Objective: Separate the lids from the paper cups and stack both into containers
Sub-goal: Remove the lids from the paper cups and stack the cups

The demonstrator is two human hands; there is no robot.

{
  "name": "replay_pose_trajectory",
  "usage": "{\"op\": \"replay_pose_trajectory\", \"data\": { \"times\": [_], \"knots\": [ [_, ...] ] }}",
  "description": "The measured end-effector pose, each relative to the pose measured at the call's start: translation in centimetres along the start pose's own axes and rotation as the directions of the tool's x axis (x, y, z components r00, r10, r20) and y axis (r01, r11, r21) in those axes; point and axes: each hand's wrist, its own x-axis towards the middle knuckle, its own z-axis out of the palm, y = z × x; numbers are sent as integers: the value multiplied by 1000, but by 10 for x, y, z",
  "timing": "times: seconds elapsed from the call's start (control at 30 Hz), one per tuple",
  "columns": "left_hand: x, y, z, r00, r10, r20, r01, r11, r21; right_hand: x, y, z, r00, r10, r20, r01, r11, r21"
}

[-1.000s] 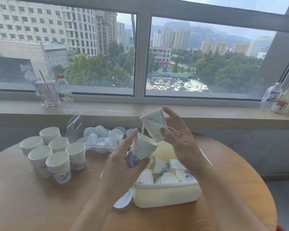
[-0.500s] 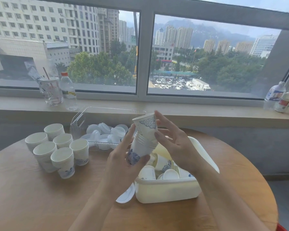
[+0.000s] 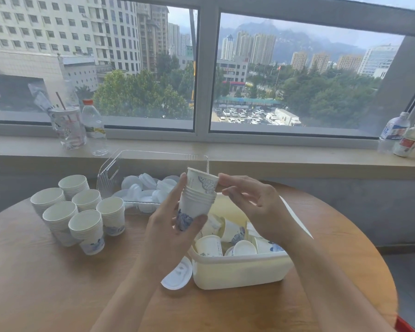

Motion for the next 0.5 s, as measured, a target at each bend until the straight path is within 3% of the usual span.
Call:
{"op": "replay_pose_trajectory", "data": {
  "times": [0.27,0.5],
  "knots": [
    [1,-5,-1,999,38,-36,-37,999,35,-2,8,-8,981,79,180,-52,987,-153],
    [-1,-12,4,999,46,-7,-45,999,20,-5,29,-33,981,182,64,-171,975,-143]
  ]
}}
